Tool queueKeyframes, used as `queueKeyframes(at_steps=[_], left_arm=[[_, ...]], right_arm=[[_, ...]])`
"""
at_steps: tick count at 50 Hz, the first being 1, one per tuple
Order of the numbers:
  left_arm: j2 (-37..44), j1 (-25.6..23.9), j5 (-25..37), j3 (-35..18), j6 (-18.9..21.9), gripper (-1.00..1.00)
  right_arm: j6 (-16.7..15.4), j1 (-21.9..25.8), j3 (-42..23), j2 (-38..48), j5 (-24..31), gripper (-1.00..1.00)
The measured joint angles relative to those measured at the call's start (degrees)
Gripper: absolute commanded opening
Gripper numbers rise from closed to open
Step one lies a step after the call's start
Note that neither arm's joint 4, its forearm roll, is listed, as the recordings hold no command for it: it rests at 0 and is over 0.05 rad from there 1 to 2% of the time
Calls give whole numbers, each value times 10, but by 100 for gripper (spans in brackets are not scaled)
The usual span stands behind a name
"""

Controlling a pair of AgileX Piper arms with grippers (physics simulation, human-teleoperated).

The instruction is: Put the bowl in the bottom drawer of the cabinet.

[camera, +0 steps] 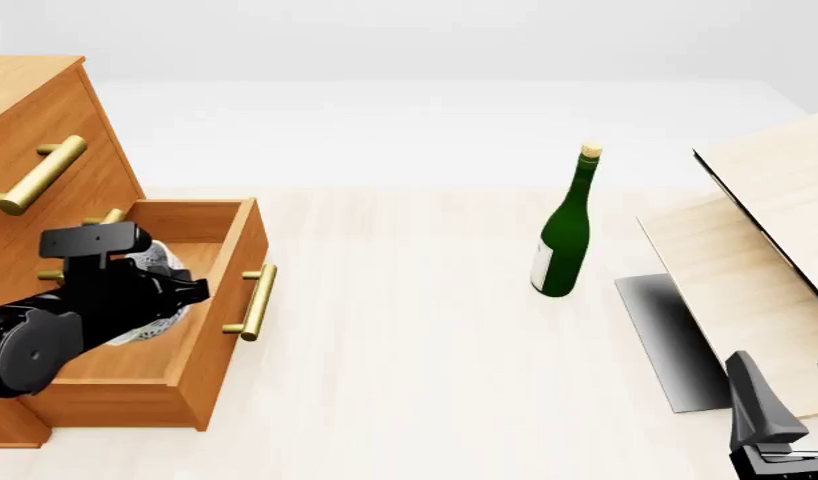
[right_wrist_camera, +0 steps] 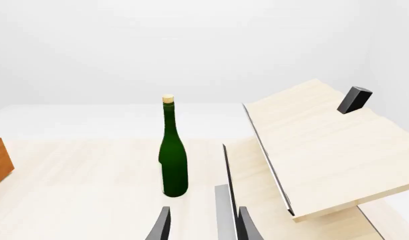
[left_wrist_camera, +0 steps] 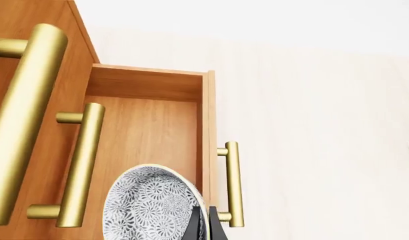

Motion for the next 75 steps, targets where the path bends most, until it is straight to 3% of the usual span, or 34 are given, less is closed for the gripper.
queueKeyframes(at_steps=[75], left_arm=[[92,73,-84,6,47,-100]], right_arm=[[0,0,0,0,0,100]])
